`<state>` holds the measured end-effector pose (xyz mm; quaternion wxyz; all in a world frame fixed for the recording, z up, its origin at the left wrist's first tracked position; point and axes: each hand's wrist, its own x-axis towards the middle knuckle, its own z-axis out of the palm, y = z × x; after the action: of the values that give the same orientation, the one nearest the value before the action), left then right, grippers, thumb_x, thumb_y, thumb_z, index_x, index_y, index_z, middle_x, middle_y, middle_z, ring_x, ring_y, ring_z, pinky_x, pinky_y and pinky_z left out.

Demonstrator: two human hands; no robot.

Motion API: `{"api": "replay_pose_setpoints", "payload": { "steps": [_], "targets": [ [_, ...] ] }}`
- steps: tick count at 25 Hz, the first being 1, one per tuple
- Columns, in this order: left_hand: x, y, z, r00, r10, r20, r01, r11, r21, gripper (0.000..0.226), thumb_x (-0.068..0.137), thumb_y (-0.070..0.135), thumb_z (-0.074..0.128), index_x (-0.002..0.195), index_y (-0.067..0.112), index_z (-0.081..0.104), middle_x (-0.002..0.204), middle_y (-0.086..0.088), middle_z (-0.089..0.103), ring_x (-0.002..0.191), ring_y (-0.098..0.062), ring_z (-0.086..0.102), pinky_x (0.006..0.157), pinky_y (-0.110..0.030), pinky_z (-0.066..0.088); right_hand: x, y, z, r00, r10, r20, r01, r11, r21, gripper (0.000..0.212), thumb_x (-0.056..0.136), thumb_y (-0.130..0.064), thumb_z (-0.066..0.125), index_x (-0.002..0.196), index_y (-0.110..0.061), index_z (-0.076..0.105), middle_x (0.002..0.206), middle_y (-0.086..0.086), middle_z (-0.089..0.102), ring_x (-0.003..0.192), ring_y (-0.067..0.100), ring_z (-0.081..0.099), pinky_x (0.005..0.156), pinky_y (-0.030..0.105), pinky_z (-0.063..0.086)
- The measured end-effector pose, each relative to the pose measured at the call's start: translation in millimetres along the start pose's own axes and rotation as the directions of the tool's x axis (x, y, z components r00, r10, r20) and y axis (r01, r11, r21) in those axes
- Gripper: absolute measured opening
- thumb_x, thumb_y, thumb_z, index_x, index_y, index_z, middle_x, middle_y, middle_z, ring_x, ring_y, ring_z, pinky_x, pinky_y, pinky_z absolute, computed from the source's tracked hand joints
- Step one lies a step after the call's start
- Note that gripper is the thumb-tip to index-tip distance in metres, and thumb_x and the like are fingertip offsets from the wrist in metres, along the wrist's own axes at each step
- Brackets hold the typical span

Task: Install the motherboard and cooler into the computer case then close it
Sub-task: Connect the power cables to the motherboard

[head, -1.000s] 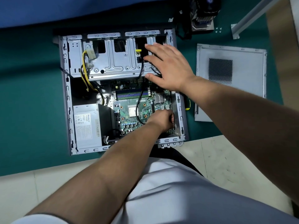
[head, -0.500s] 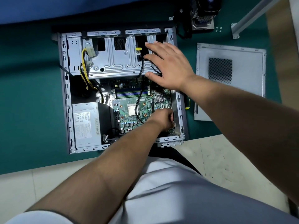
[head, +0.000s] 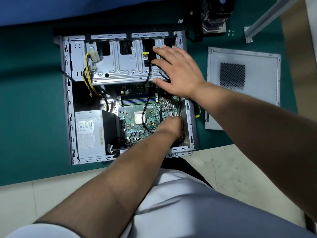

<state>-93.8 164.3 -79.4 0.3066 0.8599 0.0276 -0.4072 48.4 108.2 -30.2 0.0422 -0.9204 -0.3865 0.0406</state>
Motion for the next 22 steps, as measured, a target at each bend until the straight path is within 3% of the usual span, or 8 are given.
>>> {"api": "replay_pose_setpoints", "payload": {
  "steps": [5, 8, 11, 14, 17, 18, 20, 22],
  "targets": [
    [-1.8, 0.9, -1.6, 0.999, -0.005, 0.050, 0.004, 1.000, 0.011, 0.016, 0.095, 0.013, 0.065, 0.097, 0.025, 0.054, 0.079, 0.004, 0.051, 0.087, -0.023, 0.059, 0.078, -0.032, 0.047, 0.2, 0.3, 0.4, 1.000, -0.005, -0.005, 0.005, 1.000, 0.004, 0.064, 0.098, -0.067, 0.037, 0.146, -0.026, 0.050, 0.166, -0.002, 0.029, 0.153, 0.022, 0.026, 0.127, 0.043, 0.014],
    [-8.4, -9.5, -7.3, 0.995, 0.045, 0.091, -0.041, 0.998, -0.037, 0.021, 0.097, 0.029, 0.067, 0.116, 0.022, 0.063, 0.109, -0.001, 0.067, 0.102, -0.023, 0.064, 0.084, -0.031, 0.049, -0.2, -0.2, -3.4, 1.000, -0.003, 0.031, 0.003, 1.000, -0.006, 0.067, 0.099, -0.068, 0.034, 0.150, -0.026, 0.045, 0.168, -0.002, 0.025, 0.154, 0.022, 0.023, 0.128, 0.042, 0.009],
    [-23.4, -35.6, -26.1, 0.993, 0.059, -0.098, -0.073, 0.986, -0.149, 0.022, 0.098, 0.029, 0.064, 0.119, 0.023, 0.067, 0.118, -0.003, 0.071, 0.103, -0.024, 0.067, 0.086, -0.029, 0.053, -4.4, -4.1, -11.3, 0.997, 0.011, 0.075, -0.011, 1.000, -0.002, 0.072, 0.101, -0.066, 0.034, 0.157, -0.021, 0.034, 0.169, -0.001, 0.021, 0.155, 0.020, 0.018, 0.128, 0.042, 0.008],
    [-28.8, -68.3, -46.8, 0.915, -0.136, -0.379, 0.026, 0.959, -0.281, 0.027, 0.100, 0.020, 0.058, 0.126, 0.017, 0.064, 0.126, -0.011, 0.063, 0.111, -0.031, 0.063, 0.093, -0.033, 0.052, -18.4, -23.6, -15.4, 0.993, 0.110, 0.050, -0.115, 0.987, 0.113, 0.063, 0.101, -0.046, 0.054, 0.154, -0.016, 0.039, 0.166, 0.002, 0.026, 0.154, 0.023, 0.022, 0.127, 0.045, 0.017],
    [-24.9, -82.7, -58.0, 0.924, -0.279, -0.263, 0.154, 0.899, -0.411, 0.040, 0.100, 0.019, 0.058, 0.139, 0.014, 0.054, 0.138, -0.014, 0.058, 0.124, -0.035, 0.058, 0.106, -0.037, 0.047, -47.5, -59.1, -14.0, 0.982, 0.155, -0.107, -0.130, 0.968, 0.215, 0.036, 0.094, -0.021, 0.065, 0.128, -0.013, 0.059, 0.139, 0.005, 0.050, 0.131, 0.025, 0.043, 0.112, 0.047, 0.041],
    [-22.2, -82.8, -58.7, 0.934, -0.279, -0.222, 0.160, 0.884, -0.438, 0.038, 0.100, 0.019, 0.057, 0.138, 0.015, 0.054, 0.137, -0.012, 0.062, 0.124, -0.033, 0.059, 0.104, -0.034, 0.047, -57.7, -69.5, -11.7, 0.988, 0.130, -0.084, -0.105, 0.963, 0.247, 0.027, 0.095, -0.018, 0.063, 0.121, -0.014, 0.062, 0.128, 0.005, 0.055, 0.120, 0.024, 0.050, 0.104, 0.045, 0.046],
    [-18.9, -81.6, -60.0, 0.938, -0.292, -0.187, 0.164, 0.848, -0.504, 0.032, 0.100, 0.016, 0.057, 0.132, 0.015, 0.058, 0.130, -0.011, 0.067, 0.119, -0.031, 0.062, 0.099, -0.031, 0.048, -72.3, -87.8, -6.1, 0.981, 0.116, 0.154, -0.158, 0.939, 0.304, 0.022, 0.099, -0.019, 0.057, 0.120, -0.016, 0.061, 0.119, 0.004, 0.059, 0.107, 0.024, 0.059, 0.091, 0.043, 0.053],
    [-15.9, -81.3, -61.8, 0.931, -0.330, -0.156, 0.149, 0.734, -0.662, 0.022, 0.100, 0.010, 0.057, 0.121, 0.013, 0.064, 0.123, -0.016, 0.070, 0.114, -0.035, 0.066, 0.100, -0.040, 0.053, -74.8, -100.4, 3.0, 0.874, 0.170, 0.455, -0.300, 0.926, 0.230, 0.027, 0.101, -0.027, 0.054, 0.125, -0.016, 0.059, 0.120, 0.007, 0.057, 0.106, 0.029, 0.062, 0.089, 0.041, 0.054]
  ]
}}
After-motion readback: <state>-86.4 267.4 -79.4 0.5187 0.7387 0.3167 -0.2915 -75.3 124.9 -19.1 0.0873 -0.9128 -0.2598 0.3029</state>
